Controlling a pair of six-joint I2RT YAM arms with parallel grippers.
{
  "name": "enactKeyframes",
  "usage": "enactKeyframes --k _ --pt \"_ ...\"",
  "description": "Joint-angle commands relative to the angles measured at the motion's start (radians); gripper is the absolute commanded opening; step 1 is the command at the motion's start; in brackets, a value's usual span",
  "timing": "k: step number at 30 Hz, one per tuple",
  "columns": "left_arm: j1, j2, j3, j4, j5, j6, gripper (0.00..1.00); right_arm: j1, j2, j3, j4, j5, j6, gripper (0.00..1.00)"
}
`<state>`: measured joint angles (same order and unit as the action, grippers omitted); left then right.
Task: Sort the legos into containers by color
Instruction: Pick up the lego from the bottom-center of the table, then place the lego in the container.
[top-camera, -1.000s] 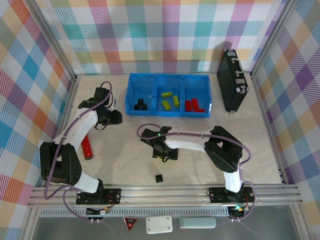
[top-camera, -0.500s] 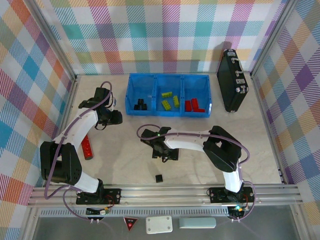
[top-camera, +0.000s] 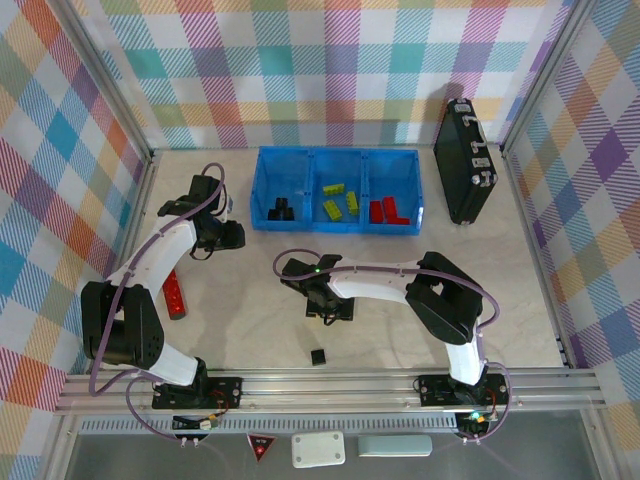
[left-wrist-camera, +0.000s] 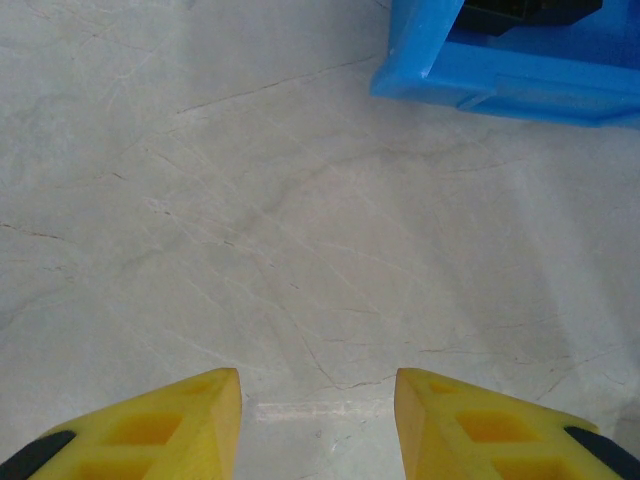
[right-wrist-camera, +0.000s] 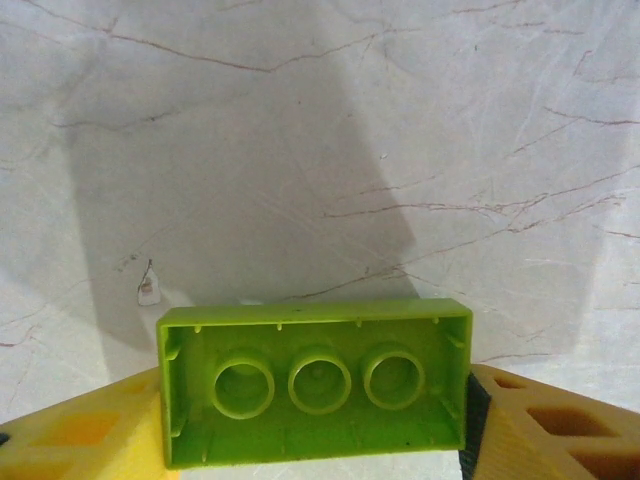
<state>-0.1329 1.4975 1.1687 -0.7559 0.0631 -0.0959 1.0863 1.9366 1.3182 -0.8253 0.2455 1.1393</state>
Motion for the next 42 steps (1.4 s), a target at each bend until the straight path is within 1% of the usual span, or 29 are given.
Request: enactKeyframes --k 1,5,10,17,28,36,42 --pt "0.011 0.006 -0.006 -0.003 0.009 0.004 0.45 -0.006 0.003 -0.019 -0.002 -0.008 -0.001 0.56" --pt "0.010 0.008 -0.006 -0.003 0.007 0.005 0.45 -0.005 -0.015 0.009 -0.044 0.017 -0.014 0.57" --pt "0.010 0.008 -0.004 -0.005 0.004 0.005 0.45 -0.009 -0.058 0.057 -0.087 0.079 -0.048 0.59" --pt "0.010 0.003 -0.006 -0.006 0.000 0.007 0.45 -0.051 -0.059 0.136 -0.094 0.084 -0.126 0.59" --pt "0.010 -0.016 -0.010 -0.008 -0.005 0.009 0.45 -0.179 -0.003 0.345 -0.127 0.088 -0.326 0.59" --pt "0.010 -0.028 -0.012 -0.011 -0.020 0.013 0.45 -0.292 0.052 0.468 -0.128 0.060 -0.444 0.59" --pt "0.010 -0.026 -0.009 -0.013 -0.029 0.015 0.45 -0.350 0.120 0.562 -0.121 0.045 -0.501 0.59"
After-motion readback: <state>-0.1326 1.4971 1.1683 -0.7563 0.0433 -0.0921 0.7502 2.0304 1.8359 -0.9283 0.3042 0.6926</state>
